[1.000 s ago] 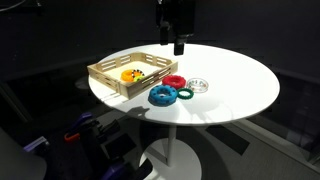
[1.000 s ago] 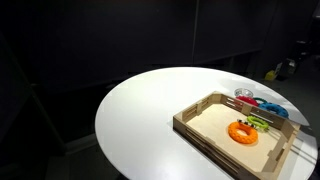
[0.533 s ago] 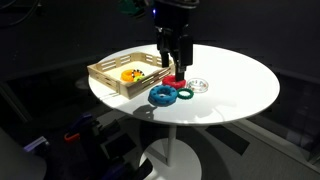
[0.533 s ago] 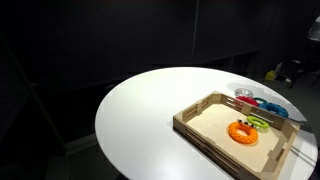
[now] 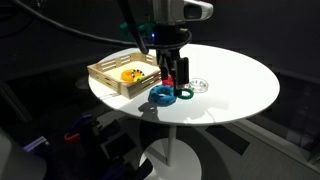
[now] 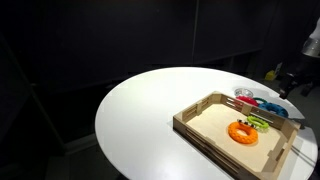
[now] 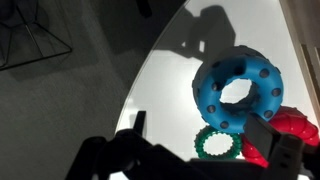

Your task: Put the blue ring in the box

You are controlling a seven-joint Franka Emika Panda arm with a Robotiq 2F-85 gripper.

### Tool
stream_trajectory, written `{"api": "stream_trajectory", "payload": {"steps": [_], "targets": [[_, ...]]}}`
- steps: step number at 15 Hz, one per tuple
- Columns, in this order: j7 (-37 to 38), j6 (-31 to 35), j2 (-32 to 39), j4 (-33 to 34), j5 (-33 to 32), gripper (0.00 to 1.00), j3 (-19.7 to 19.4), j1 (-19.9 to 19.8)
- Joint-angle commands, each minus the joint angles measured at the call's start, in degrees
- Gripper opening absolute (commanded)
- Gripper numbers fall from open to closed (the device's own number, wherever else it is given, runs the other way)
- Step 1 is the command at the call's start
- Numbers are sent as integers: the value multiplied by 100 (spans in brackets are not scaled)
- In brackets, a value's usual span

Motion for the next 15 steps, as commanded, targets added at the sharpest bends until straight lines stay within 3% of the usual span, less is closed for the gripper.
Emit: {"api": "stream_trajectory", "payload": {"steps": [1,8,15], "targets": [[258,303,252,-64,-242,100,-7,-26],[416,631,701,-82,-394,97,-51,30],[651,708,868,-70,-607,43,-74,100]]}}
